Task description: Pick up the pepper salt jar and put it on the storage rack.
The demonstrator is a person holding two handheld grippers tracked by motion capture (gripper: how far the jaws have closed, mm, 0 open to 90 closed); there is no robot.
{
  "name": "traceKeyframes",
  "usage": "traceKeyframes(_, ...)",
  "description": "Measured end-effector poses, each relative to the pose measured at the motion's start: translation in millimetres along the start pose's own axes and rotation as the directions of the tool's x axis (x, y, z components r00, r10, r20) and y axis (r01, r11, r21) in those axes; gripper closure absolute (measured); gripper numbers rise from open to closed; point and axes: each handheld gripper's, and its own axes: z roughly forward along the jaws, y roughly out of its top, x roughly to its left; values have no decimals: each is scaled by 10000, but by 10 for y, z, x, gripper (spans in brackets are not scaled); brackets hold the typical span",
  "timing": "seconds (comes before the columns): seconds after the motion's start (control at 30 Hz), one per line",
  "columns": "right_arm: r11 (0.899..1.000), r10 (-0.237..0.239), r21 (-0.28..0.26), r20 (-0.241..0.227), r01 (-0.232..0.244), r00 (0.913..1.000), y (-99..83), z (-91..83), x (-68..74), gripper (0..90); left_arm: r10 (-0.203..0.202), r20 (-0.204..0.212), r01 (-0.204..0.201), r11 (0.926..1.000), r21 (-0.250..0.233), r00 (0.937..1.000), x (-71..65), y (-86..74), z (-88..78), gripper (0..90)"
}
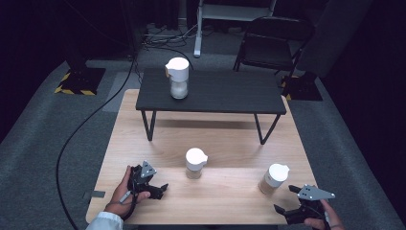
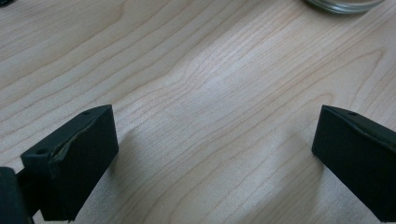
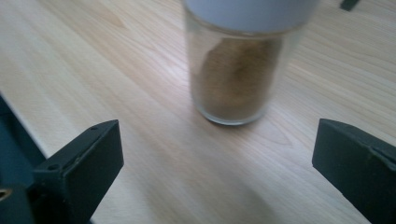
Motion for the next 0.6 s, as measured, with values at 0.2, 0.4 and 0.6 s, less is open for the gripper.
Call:
traceKeyframes(0.2,9998,-209,-47,-360,208,9991,24,-1,78,18,-1,-7,1,10000,-2,10000,-1,0,0,0)
traceKeyframes(0.4,9990,-435,-113,-692,428,9967,48,18,143,19,-13,-9,13,10000,-4,10000,-3,-1,0,0)
traceKeyframes(0.6,9976,-666,-234,-981,646,9929,102,62,198,24,-11,-9,11,10000,-4,10000,-3,-1,0,0)
